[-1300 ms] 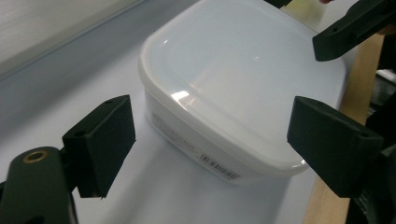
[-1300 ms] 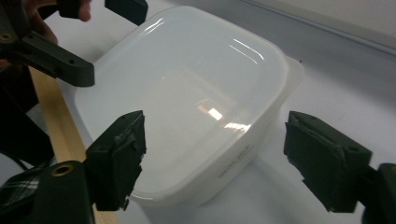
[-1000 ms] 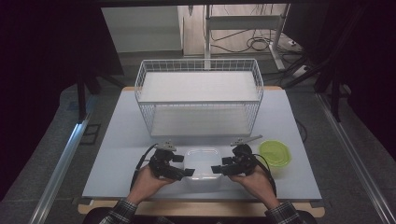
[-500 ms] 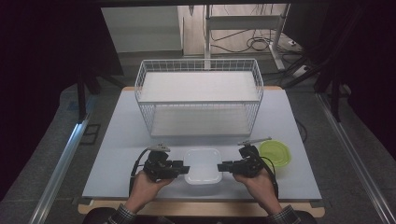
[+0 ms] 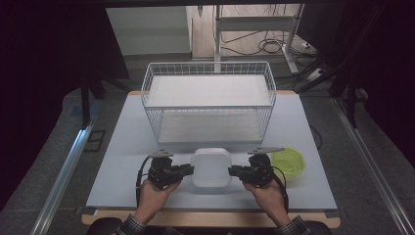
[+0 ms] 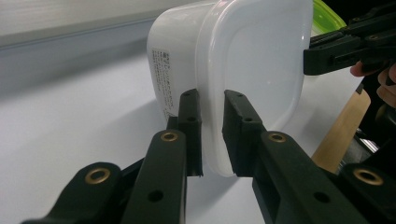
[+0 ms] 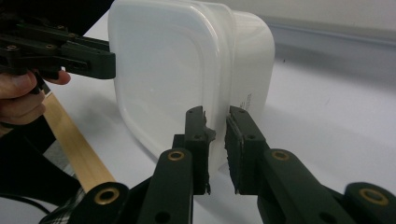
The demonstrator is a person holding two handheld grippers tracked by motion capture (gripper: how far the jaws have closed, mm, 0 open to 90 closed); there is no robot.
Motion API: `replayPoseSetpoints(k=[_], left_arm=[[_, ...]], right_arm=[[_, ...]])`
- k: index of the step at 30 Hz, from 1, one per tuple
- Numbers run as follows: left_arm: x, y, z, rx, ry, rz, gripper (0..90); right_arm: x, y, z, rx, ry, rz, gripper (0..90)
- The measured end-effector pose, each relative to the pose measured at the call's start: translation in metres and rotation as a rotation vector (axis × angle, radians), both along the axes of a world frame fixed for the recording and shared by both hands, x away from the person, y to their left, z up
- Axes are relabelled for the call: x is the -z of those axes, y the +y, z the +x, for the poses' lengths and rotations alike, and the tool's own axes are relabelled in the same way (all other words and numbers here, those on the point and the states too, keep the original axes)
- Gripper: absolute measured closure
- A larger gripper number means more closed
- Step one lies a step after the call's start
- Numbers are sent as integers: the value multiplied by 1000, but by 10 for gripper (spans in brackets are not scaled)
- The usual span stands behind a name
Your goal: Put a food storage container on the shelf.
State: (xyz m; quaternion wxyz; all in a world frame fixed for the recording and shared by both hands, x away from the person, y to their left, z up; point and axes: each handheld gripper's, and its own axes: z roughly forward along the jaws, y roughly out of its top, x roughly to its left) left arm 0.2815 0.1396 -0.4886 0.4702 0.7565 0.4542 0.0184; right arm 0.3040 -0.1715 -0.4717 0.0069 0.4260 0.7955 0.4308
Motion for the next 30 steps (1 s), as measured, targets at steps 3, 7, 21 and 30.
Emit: replayPoseSetpoints(k=[3,7,21,30], left_arm=[[-5,0,0,-7,-20,1,781],[-13,-1,1,-10,-49,9,781],[-47,2,9,-27,-135,18,781],[-72,4,16,-31,-188,31,781]], right_arm=[[-2,0,1,-4,-17,11,793],[-7,-1,2,-2,-44,26,793],[-40,3,9,5,-149,45,793],[-62,6,16,8,-201,55,792]])
